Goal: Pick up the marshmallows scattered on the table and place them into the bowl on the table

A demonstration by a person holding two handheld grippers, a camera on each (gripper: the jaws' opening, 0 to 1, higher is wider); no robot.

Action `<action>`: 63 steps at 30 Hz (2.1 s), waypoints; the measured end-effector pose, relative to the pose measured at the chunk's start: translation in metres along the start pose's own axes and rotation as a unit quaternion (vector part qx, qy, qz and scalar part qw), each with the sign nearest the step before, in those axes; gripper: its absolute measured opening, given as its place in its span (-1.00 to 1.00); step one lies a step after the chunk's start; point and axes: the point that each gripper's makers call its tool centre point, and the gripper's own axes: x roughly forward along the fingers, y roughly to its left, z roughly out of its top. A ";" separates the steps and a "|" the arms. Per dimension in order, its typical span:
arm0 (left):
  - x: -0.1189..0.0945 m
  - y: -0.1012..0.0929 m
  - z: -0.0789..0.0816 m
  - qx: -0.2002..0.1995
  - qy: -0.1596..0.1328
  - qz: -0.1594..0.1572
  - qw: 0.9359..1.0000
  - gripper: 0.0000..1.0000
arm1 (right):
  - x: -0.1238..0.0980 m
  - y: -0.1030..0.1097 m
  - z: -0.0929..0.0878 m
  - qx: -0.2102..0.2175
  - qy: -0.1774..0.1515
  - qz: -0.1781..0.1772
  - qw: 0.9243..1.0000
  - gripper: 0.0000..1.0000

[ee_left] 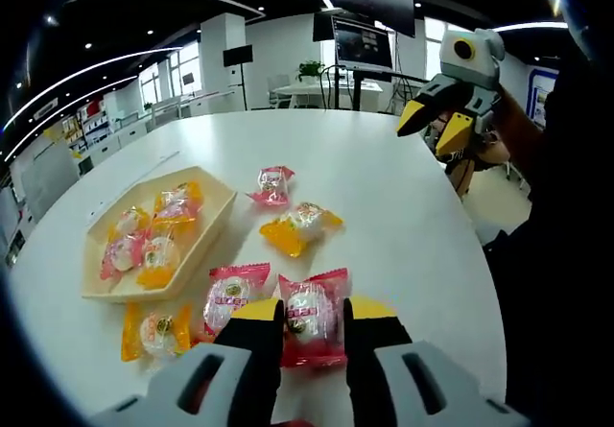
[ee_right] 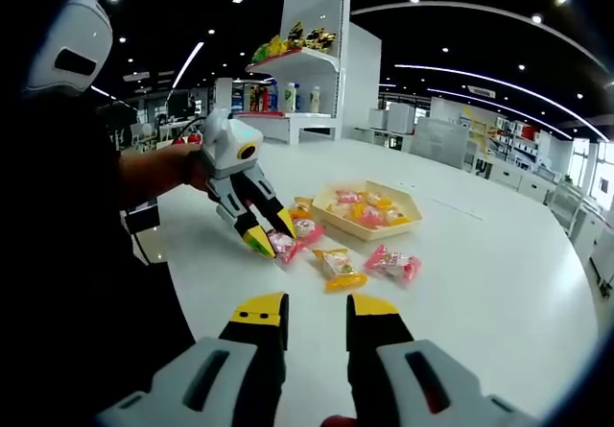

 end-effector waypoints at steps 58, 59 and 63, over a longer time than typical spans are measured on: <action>-0.030 0.024 0.033 0.002 -0.038 0.025 0.999 -0.58 | 0.000 0.008 0.003 -0.003 0.000 0.003 1.000 -0.51; -0.030 0.025 0.033 0.002 -0.039 0.026 0.999 -0.58 | 0.000 0.008 0.003 -0.003 0.000 0.003 1.000 -0.51; -0.031 0.028 0.035 -0.002 -0.042 0.028 0.999 -0.58 | 0.000 0.009 0.002 -0.002 0.002 0.003 1.000 -0.51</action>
